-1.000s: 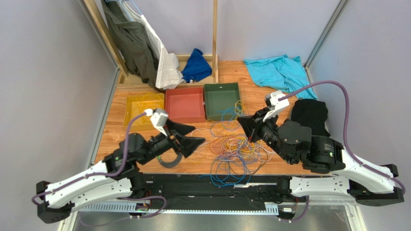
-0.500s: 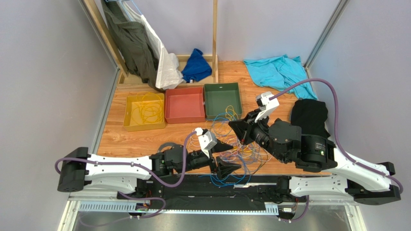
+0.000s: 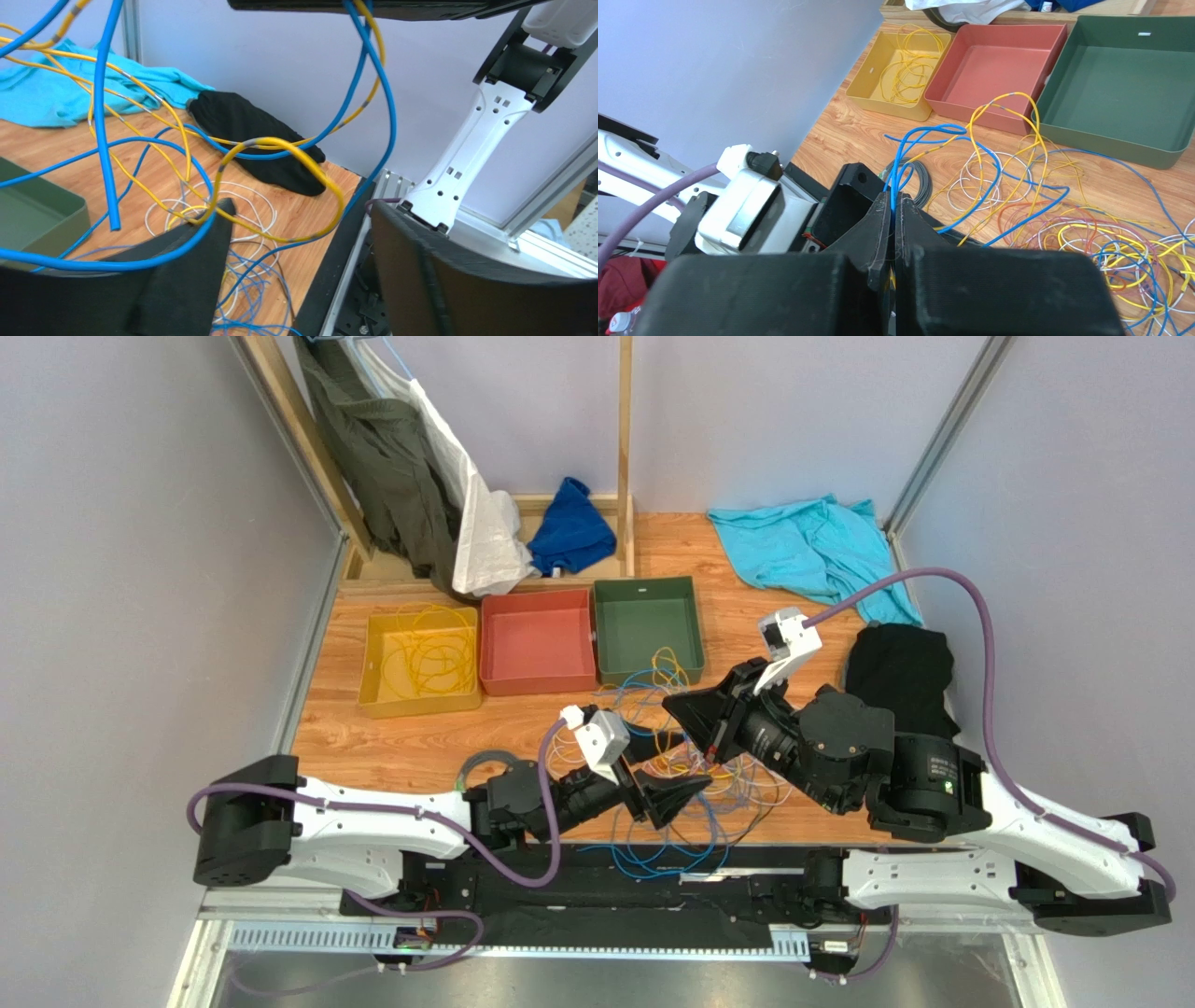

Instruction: Untangle the cables

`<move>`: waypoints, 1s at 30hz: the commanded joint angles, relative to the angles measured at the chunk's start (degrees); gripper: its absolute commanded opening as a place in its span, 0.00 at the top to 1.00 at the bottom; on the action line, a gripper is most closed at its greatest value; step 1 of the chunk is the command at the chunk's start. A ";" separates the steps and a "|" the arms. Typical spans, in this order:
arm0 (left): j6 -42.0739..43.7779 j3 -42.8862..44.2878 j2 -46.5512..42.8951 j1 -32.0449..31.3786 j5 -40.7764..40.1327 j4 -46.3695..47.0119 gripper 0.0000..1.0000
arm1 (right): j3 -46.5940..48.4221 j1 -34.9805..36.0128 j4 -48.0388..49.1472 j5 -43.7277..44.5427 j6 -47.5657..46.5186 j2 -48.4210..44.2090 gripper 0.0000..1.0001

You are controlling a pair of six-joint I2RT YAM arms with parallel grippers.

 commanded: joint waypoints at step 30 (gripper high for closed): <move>0.33 50.02 -17.39 -0.15 -22.10 -79.44 1.00 | -26.46 0.27 7.12 -0.93 0.35 -13.67 0.44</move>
